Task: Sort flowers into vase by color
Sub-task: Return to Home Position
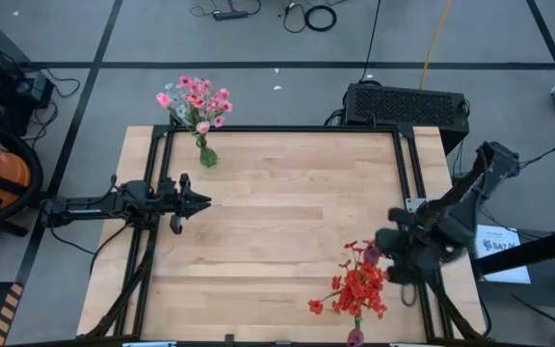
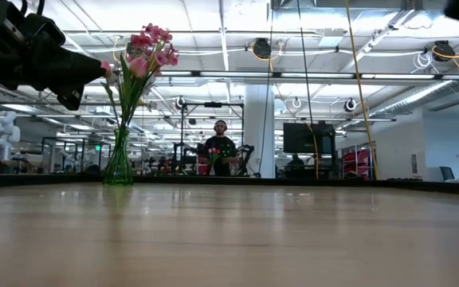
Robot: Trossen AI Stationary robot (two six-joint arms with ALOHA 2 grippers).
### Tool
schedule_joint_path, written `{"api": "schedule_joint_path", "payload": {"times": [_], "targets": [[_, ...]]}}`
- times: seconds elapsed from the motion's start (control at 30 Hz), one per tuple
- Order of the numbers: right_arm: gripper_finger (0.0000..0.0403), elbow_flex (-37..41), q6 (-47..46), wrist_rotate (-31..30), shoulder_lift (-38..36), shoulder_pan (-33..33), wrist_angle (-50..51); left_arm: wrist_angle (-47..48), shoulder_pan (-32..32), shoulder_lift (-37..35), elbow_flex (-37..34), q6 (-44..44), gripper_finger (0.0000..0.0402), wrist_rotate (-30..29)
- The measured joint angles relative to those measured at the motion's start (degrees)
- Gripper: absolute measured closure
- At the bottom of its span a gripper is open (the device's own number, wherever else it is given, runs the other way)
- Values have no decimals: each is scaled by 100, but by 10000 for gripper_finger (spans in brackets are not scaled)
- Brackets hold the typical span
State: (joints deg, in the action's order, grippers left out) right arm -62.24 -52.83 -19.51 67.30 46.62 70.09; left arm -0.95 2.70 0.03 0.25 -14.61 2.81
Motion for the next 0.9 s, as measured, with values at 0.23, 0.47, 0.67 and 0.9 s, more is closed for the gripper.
{"api": "schedule_joint_path", "payload": {"times": [0.23, 0.47, 0.67, 0.9], "targets": [[403, 0, 2194, 63, -459, -1484, -353, 0, 0, -1, 0, 0, 320, 0], [403, 3, 3708, 237, -967, -2520, -1310, 0, 2, -1, 2, -1, 320, 0], [403, 946, 5071, 1069, -1325, -3048, -4111, 0, 0, 0, 0, -2, 320, 0], [403, 2745, 4871, 1260, -2095, -3782, -5995, -2, 0, -1, 1, -1, 320, 0]]}}
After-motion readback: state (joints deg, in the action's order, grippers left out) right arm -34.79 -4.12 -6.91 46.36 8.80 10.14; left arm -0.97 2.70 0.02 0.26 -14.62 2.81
